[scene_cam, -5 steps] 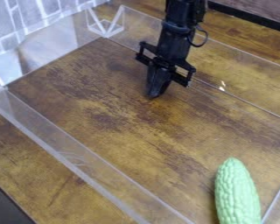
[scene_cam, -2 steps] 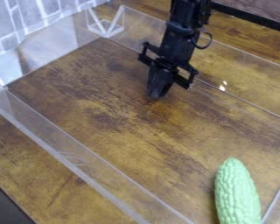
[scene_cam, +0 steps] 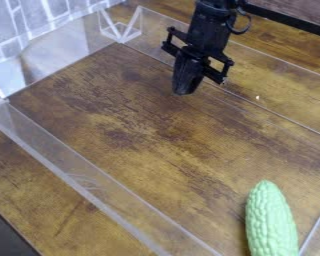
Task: Put the white object in the blue tray
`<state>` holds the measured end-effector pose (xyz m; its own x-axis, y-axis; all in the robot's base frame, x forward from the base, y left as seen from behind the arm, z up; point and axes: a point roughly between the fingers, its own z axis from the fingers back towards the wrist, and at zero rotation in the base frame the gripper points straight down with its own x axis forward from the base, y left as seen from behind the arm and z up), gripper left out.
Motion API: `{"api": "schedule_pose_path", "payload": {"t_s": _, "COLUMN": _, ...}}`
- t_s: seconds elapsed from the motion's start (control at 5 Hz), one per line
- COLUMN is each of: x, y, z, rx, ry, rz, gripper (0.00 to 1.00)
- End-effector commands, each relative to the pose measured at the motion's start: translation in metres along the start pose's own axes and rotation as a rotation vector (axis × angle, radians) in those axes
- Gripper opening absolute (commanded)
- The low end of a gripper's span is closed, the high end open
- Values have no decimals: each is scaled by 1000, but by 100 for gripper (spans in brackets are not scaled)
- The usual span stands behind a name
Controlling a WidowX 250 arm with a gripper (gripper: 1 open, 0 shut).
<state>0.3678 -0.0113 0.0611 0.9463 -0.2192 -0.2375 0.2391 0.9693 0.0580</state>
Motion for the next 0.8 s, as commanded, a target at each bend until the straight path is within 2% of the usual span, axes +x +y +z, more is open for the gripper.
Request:
{"api": "schedule_pose_path", "payload": {"t_s": 0.0, "x": -7, "y": -8, "z": 48, "rx": 27, "ry": -104, "rz": -20, "gripper": 0}}
{"api": "schedule_pose_path", "payload": {"t_s": 0.6, "x": -20, "y": -29, "z": 69, "rx": 29, "ry": -95, "rz": -40, "gripper": 0}}
